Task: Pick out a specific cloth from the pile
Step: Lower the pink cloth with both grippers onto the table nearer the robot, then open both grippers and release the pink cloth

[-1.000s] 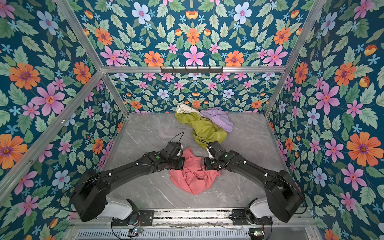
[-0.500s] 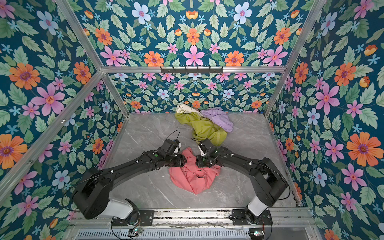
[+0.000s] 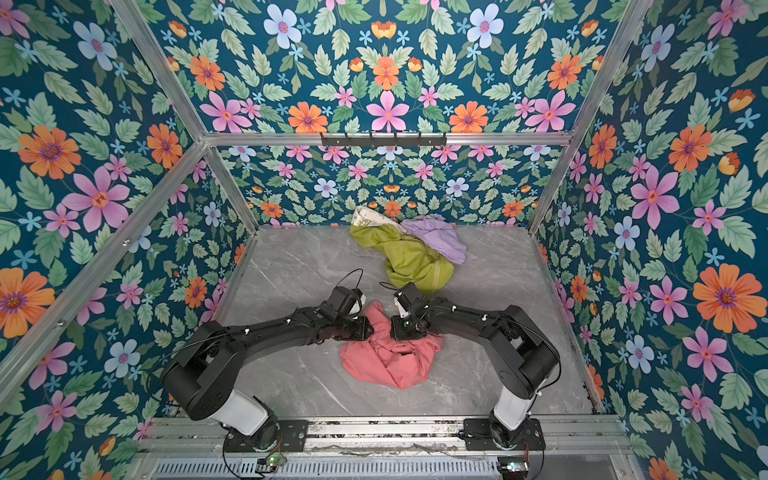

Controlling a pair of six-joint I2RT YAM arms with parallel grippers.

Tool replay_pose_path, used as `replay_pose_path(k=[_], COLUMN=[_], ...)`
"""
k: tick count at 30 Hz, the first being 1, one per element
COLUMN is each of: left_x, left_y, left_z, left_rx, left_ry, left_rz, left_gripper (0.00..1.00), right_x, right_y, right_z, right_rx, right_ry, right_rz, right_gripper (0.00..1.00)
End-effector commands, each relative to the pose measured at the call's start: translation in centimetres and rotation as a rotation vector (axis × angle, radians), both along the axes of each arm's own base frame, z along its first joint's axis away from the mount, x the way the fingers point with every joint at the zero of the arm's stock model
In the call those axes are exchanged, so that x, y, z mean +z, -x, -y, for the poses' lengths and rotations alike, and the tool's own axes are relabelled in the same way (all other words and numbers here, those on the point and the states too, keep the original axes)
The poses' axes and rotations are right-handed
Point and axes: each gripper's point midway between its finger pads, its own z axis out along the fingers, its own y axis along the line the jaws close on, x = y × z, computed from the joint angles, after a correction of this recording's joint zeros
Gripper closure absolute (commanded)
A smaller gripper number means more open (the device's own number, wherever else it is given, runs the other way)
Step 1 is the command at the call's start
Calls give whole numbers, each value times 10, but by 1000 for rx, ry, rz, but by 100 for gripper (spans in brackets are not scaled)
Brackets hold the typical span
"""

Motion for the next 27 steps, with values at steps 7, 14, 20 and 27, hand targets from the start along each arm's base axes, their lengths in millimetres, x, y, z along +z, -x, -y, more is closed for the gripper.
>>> replay_pose_path(k=[7,14,20,27], left_x=[-3,6,11,37], left_y=[53,72,78,71], left_z=[-9,-21,-25,-25], left_rx=[24,59,64,49], left_ry=[5,13,22,26], left_rz=[-83,-67,-50,28], left_gripper=[65,64,62,39], right_x=[9,19,21,45], right_y=[28,44,51,41], right_z=[-6,4,3,10], right_rx=[46,28,32,46], right_ry=[-30,-36,-41,13], right_rz=[12,28,27,101], right_gripper=[65,65,64,60])
